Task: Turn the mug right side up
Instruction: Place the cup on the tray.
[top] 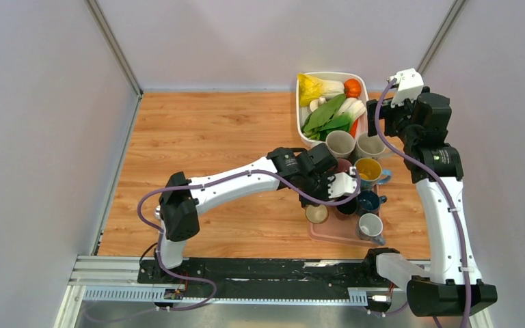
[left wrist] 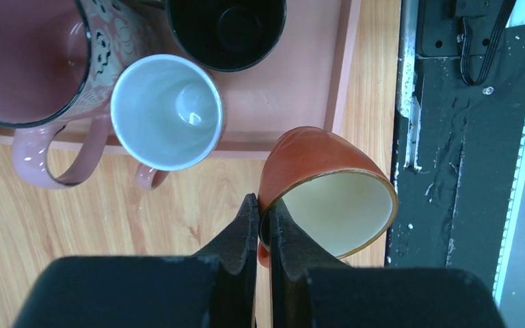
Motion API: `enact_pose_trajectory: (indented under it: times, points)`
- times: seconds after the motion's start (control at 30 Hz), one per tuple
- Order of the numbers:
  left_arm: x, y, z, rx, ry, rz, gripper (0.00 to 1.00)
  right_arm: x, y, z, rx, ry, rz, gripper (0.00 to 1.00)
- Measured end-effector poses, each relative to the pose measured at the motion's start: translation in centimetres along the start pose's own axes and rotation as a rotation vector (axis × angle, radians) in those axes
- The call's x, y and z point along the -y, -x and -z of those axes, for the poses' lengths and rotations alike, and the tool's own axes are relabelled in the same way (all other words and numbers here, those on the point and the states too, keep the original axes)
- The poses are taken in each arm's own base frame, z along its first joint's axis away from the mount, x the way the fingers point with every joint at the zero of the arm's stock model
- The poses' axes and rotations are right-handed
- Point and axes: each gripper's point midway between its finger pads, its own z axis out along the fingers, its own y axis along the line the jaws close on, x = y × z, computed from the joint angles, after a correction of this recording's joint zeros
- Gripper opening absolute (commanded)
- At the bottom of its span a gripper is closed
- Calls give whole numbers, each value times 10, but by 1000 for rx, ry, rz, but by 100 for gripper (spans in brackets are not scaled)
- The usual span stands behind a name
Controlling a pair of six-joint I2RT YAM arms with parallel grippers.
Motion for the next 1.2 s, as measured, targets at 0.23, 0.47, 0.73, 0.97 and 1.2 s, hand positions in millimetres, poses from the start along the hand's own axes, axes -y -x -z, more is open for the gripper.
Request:
enact_pose_trajectory:
  times: [0.23, 0.47, 0.73, 0.97, 1.2]
  points:
    - [3, -12, -30, -65, -9, 20, 0, -1, 0, 11, 0, 2, -4, 100]
    - [-3, -33, -61, -145, 6, 82, 1, 0, 8, 35, 45, -9, 1, 100]
    - [-6, -26, -74, -136, 2, 123, 9, -3, -3, 41, 19, -5, 0, 100]
    - [-4, -29, -87, -144, -17, 157, 17, -6, -17, 40, -17, 3, -2, 100]
    - [-3, -24, -89, -133, -22, 174, 31, -5, -20, 48, -14, -8, -2, 100]
